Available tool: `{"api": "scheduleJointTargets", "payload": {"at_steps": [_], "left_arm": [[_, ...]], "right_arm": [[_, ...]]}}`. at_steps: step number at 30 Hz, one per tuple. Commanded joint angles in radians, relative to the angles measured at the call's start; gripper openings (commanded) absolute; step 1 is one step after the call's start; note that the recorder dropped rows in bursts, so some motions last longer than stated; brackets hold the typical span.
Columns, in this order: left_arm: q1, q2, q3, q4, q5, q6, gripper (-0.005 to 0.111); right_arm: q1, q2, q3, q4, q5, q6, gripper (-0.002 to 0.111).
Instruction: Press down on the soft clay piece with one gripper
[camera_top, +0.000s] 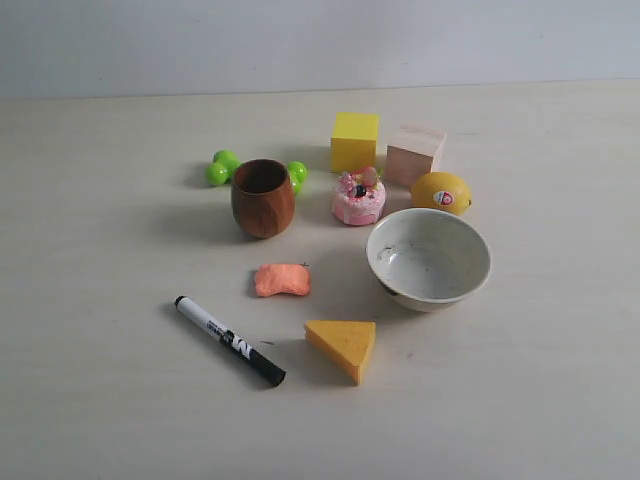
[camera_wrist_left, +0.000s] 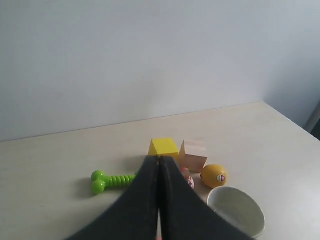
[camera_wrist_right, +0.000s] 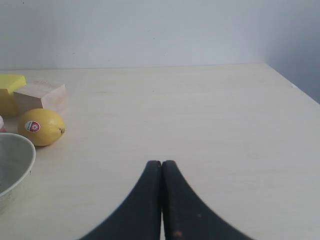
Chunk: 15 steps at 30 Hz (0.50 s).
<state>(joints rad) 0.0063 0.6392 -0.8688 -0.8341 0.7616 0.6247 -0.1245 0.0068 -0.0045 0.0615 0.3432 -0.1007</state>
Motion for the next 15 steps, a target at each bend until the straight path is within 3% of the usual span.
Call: {"api": "scheduleJointTargets", "payload": {"at_steps": [1,4,7,12,15], "left_arm": [[-0.008,0.003,-0.006,-0.024,-0.002,0.005,0.000],[-0.008,0.003,-0.006,-0.054,-0.002,0.101,0.000],[-0.008,0.040,-0.006,-0.175,0.056,0.165,0.000],[-0.008,0.177,-0.006,-0.141,0.122,0.094,0.000],[-0.069,0.277,-0.027,-0.081,0.099,0.072,0.000]], "right_arm": [[-0.004,-0.007,0.004,-0.002,-0.006,-0.003,0.000],[-0.004,-0.007,0.004,-0.002,-0.006,-0.003,0.000],[-0.004,-0.007,0.004,-0.002,-0.006,-0.003,0.000],[-0.004,-0.007,0.004,-0.002,-0.006,-0.003,0.000],[-0.004,-0.007,0.004,-0.002,-0.006,-0.003,0.000]]}}
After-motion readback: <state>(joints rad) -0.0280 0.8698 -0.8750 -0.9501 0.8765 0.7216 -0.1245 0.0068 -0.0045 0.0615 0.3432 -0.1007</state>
